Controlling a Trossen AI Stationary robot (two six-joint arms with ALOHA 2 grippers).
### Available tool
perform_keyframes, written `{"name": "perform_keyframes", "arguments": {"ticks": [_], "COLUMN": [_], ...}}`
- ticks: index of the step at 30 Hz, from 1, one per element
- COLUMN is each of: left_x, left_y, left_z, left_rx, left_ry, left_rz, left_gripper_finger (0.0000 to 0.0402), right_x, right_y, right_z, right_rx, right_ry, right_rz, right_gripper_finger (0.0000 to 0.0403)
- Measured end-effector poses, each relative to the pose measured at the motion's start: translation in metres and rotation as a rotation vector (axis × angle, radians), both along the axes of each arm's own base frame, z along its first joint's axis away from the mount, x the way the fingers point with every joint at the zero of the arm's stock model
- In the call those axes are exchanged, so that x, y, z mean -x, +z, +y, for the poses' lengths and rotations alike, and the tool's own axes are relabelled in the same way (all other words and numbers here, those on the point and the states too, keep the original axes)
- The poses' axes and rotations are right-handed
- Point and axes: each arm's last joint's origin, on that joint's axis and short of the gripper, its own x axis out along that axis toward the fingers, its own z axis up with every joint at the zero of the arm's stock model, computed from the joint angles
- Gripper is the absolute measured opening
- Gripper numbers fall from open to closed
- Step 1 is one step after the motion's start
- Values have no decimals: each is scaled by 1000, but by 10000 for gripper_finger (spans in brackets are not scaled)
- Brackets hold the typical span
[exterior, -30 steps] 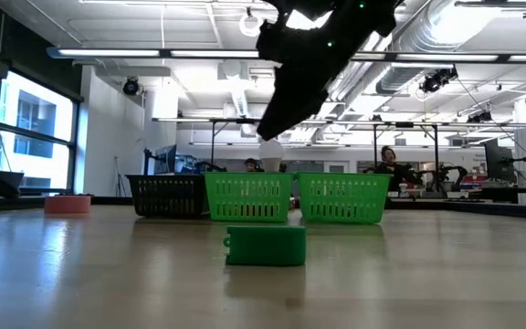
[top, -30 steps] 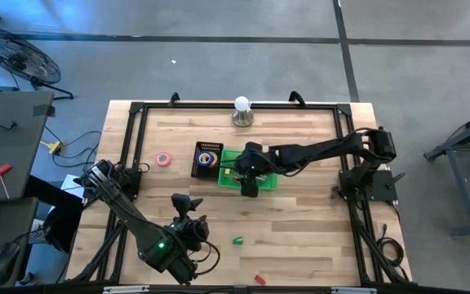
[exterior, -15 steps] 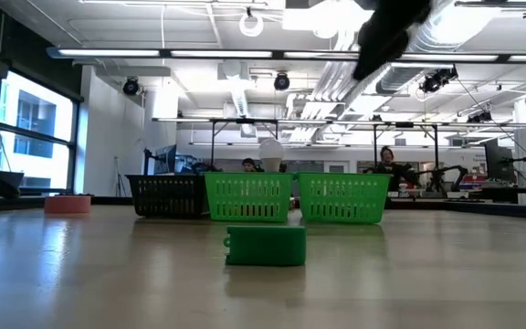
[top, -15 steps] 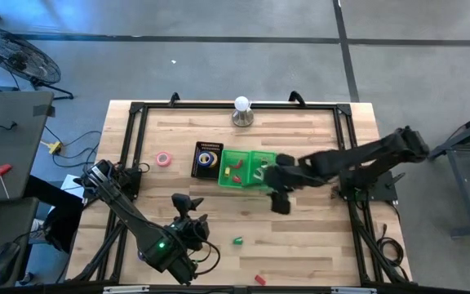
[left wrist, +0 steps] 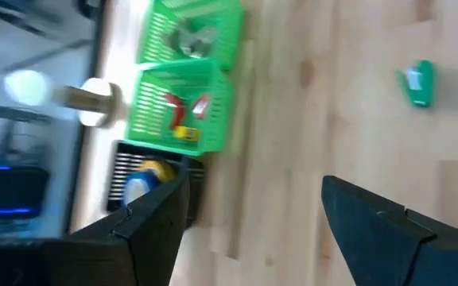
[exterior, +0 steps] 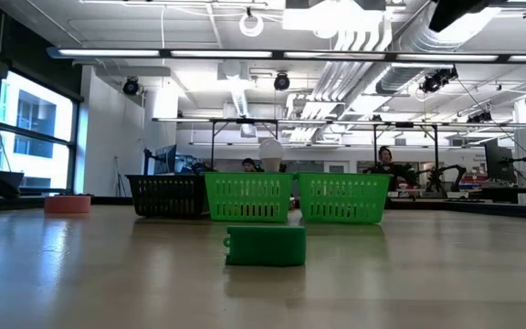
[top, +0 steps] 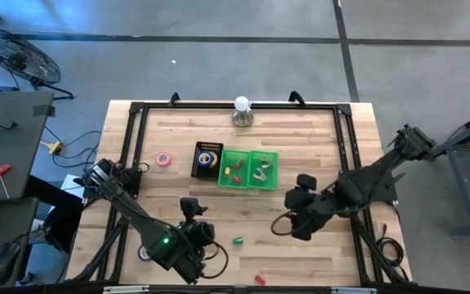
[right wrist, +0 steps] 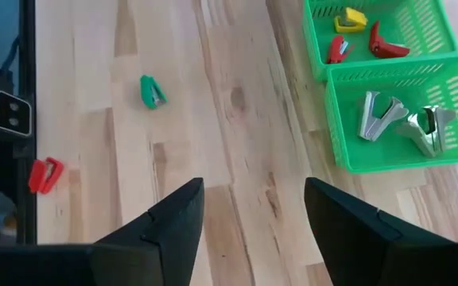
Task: Pick and place Stapler, Stapler remover, tape
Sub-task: Put the green stapler into the left green bin
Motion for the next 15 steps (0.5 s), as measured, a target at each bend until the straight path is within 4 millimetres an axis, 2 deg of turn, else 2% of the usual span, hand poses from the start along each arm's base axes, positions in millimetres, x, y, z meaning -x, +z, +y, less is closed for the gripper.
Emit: {"name": "perform_keyframes", "arguments": {"ticks": [5, 9, 15], "left_x": [-15, -29, -39], "left_y": [-2, -12, -26], "left_z": [3, 9, 21], "left_rx": [136, 183, 170], "left_ry": [-34, -83, -96], "left_rz": [47, 55, 79], "left_gripper_finger": [279, 279, 279], "right_x": [8, 16, 42], "right_y": [0, -1, -9], "right_z": [11, 17, 10], "right_rx": [-5, 7, 141], "right_ry": [-12, -5, -132], "right_rz": [-19, 5, 153], "right_gripper_finger": [210, 209, 200]}}
